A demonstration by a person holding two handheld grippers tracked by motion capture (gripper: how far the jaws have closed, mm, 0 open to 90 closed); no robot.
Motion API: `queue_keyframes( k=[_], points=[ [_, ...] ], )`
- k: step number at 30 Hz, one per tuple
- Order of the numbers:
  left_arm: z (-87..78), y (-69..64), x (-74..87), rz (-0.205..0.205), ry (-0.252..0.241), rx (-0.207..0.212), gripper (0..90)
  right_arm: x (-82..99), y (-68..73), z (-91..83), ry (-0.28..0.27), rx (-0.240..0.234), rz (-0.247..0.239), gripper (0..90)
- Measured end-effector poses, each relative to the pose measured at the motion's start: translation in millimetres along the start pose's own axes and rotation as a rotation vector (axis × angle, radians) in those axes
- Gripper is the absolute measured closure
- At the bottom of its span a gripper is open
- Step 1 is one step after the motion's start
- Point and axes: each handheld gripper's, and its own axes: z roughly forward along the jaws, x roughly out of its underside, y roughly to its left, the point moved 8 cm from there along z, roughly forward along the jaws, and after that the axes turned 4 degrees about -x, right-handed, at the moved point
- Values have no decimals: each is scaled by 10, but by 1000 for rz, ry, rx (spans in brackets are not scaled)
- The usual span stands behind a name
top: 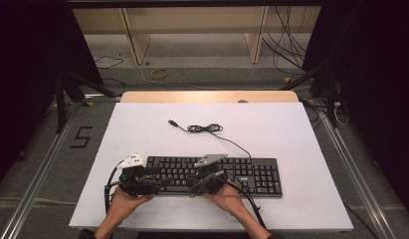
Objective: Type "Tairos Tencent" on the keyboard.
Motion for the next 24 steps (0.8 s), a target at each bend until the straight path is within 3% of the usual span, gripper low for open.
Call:
queue_keyframes(
  k=[15,24],
  points=[
    [8,26,-1,1,0,-9,294,-61,-35,-108,-41,-9,27,787],
    [32,56,1,-8,10,-18,346,-73,-52,-139,-51,-9,37,613]
  ],
)
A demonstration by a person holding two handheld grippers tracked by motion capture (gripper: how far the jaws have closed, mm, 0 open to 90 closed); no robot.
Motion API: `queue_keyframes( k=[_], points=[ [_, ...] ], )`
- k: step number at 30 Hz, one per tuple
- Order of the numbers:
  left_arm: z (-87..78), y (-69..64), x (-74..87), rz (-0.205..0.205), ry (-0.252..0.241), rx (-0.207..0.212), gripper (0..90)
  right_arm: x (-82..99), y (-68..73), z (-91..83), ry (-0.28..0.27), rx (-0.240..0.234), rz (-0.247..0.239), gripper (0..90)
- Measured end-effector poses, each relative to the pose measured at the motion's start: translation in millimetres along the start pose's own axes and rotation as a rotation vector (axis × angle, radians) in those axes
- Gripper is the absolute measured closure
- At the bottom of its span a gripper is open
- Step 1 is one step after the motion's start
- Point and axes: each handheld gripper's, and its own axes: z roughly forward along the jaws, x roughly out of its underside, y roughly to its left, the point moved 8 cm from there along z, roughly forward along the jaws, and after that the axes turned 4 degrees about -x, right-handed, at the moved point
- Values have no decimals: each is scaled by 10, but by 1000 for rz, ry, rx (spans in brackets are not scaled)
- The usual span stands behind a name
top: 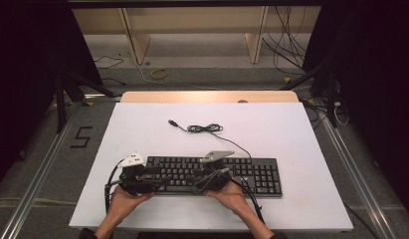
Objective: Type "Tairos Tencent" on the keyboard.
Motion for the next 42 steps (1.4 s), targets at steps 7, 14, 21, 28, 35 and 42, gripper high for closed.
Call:
queue_keyframes(
  k=[7,14,21,28,35,42],
  points=[
    [33,21,13,-7,21,-1,488,-32,-32,-99,-28,3,21,525],
    [78,16,26,7,41,-8,634,-50,-84,-190,-49,12,43,449],
    [134,7,22,34,59,-16,764,-76,-92,-256,-79,26,44,410],
    [199,-40,57,71,102,-13,866,-85,-77,-297,-93,30,38,380],
    [242,-59,95,77,143,-8,891,-92,-78,-360,-114,31,37,365],
    [287,-78,130,76,173,-4,891,-70,-85,-397,-116,34,38,359]
  ],
)
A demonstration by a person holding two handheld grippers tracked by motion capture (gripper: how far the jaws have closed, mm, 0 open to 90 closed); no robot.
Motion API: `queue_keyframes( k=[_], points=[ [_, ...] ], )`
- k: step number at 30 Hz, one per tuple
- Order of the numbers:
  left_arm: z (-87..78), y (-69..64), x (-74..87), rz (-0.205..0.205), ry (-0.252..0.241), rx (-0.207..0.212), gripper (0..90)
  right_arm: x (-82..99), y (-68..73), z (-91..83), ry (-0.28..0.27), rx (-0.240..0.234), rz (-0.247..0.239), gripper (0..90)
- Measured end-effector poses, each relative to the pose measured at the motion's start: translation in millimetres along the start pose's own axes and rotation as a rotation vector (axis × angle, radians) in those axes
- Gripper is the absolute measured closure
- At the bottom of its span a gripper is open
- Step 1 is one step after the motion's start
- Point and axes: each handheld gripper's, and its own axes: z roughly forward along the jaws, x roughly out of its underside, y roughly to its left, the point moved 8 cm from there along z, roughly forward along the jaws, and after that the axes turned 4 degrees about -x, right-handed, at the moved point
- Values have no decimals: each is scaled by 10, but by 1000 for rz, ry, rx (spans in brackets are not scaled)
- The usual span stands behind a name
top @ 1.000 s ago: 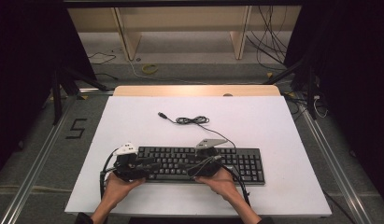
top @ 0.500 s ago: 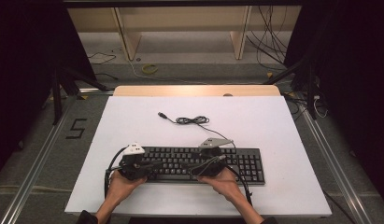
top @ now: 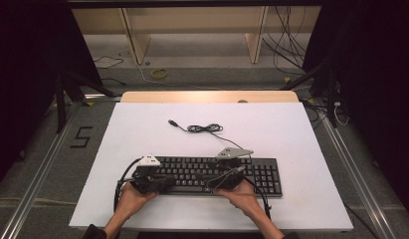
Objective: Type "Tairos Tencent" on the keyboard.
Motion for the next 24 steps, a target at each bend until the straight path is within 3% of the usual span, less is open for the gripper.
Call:
queue_keyframes(
  k=[24],
  points=[
    [51,22,37,-5,30,-7,894,60,9,-39,6,-10,-6,339]
  ],
)
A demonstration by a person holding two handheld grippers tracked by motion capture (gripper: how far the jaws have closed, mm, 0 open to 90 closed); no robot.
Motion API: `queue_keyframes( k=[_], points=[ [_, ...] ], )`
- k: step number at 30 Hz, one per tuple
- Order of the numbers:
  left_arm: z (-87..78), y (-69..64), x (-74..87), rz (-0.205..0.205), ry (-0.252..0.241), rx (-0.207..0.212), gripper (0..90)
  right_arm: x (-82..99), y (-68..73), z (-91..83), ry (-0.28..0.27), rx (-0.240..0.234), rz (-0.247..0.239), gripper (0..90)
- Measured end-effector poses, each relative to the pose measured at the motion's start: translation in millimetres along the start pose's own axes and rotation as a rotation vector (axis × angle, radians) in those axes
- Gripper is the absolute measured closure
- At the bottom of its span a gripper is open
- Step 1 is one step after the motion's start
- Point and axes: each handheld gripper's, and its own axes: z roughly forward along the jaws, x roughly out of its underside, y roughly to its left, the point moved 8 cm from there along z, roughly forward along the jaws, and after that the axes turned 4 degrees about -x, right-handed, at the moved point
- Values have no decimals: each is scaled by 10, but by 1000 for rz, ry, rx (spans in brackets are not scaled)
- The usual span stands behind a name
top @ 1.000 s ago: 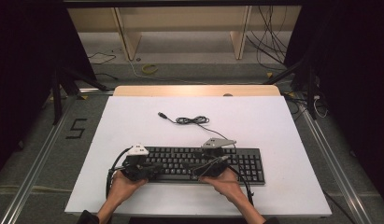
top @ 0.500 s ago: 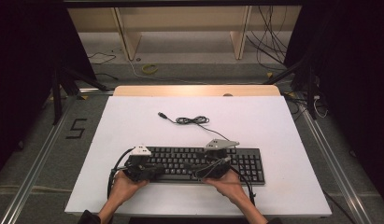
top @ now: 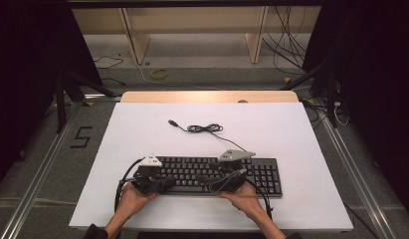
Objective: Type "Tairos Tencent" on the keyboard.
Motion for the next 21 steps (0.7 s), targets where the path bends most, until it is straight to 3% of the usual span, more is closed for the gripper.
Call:
queue_keyframes(
  k=[4,8,18,21],
  points=[
    [-20,11,-17,-7,-12,-11,871,4,6,2,-3,-3,0,333],
    [-71,-1,-67,-33,-48,12,820,7,15,-2,-3,-9,-3,330],
    [-145,-16,-149,-31,-111,24,687,16,32,10,-1,-17,-8,328],
    [-156,-4,-160,-47,-117,22,644,17,31,12,-1,-16,-7,327]
  ],
)
